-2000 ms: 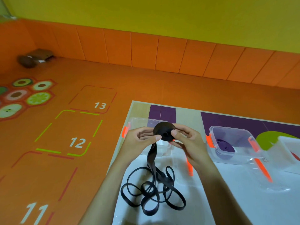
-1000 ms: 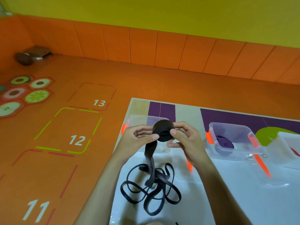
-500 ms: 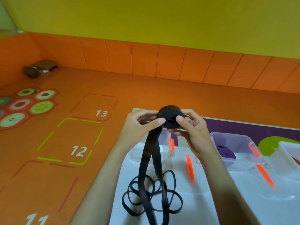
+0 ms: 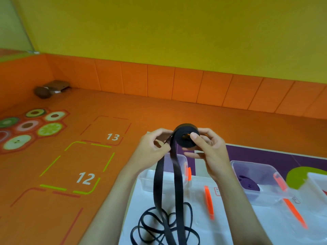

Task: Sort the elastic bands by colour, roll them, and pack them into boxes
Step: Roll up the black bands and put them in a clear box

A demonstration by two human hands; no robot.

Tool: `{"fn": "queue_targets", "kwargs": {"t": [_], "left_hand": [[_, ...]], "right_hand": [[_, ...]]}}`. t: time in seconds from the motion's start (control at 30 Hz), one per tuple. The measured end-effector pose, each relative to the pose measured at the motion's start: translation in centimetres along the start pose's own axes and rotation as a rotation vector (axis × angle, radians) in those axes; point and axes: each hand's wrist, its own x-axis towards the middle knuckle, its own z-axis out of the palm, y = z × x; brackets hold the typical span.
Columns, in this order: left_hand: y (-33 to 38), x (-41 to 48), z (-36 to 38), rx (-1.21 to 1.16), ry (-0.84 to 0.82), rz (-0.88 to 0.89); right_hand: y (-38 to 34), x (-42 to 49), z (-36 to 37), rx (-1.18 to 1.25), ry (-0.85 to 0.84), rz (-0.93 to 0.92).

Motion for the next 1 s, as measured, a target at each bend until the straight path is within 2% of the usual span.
{"fn": "queue_targets", "kwargs": {"t": [0.13,0.27,0.33,0.47,0.57,0.63,0.83,1.0], "left_hand": [[-0.2,-0.8,0.5,-0.293,-0.082,-0.054],[-0.1,-1.0,1.6,-0.466,0.135,-0.079],[-0.4,-1.1,1.7,-0.527,0.128,-0.103],[-0.9,-1.9,1.5,-0.4,0.123,-0.076],[-1.2,-2.4,1.1,-0.242,0.022,-0.09],[-1.3,-2.6,1.2,-0.185,-0.032,-0.126],[-2.3,-3.4,1.4,-0.28,-0.012,-0.209],[-2.3,-3.6,0.9,-0.076,-0.121,-0.183]], "right_hand": [[0.2,-0.3,0.0,0.036,-0.017,0.003],[1.5,-1.2,0.3,0.115,-0.128,0.061],[2.0,-1.7,0.2,0.102,-0.143,0.082],[2.1,-2.1,-1.1,-0.167,-0.17,0.103],[1.9,-1.8,-2.2,-0.338,-0.232,0.108],[1.8,-1.7,-2.4,-0.333,-0.238,0.117],[4.9,-3.0,-1.5,-0.113,-0.089,0.127],[4.2,-3.0,-2.7,-0.31,-0.23,0.18]]}}
